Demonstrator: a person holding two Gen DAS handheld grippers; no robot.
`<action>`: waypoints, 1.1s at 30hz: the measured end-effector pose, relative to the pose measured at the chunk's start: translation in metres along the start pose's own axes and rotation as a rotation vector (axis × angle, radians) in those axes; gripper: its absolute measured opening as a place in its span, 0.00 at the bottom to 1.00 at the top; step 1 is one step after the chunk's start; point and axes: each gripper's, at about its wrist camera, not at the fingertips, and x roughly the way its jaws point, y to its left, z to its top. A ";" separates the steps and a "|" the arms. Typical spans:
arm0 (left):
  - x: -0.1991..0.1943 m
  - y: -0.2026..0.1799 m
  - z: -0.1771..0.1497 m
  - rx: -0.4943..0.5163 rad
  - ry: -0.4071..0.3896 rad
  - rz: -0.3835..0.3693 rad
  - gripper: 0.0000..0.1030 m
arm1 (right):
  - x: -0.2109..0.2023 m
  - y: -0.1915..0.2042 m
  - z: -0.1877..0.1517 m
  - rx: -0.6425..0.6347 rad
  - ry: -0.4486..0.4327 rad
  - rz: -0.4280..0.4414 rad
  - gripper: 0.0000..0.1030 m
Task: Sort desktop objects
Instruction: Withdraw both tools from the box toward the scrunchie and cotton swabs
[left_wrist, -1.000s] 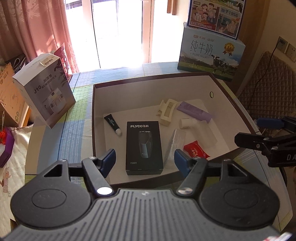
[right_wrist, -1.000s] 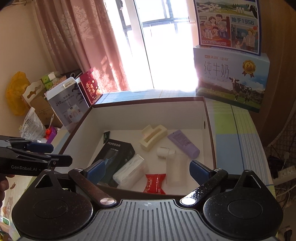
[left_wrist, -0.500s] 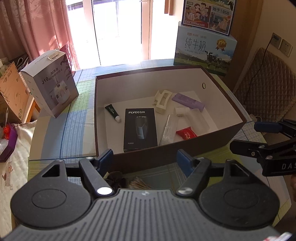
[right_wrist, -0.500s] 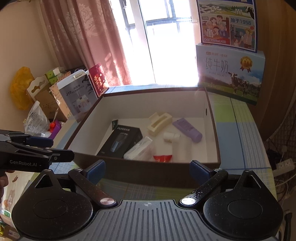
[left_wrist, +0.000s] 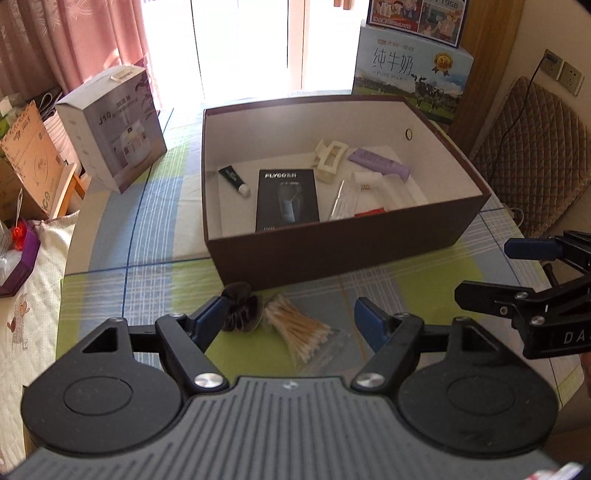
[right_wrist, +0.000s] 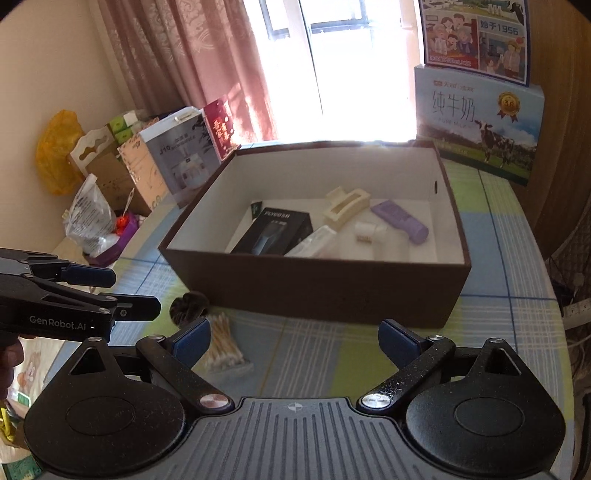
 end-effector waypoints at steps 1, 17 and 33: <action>0.000 0.002 -0.003 -0.003 0.005 0.000 0.73 | 0.001 0.002 -0.002 0.000 0.006 0.004 0.92; 0.009 0.025 -0.044 -0.059 0.106 0.018 0.75 | 0.023 0.029 -0.027 -0.015 0.107 0.055 0.92; 0.029 0.055 -0.082 -0.096 0.170 0.060 0.78 | 0.056 0.046 -0.052 -0.006 0.146 0.063 0.92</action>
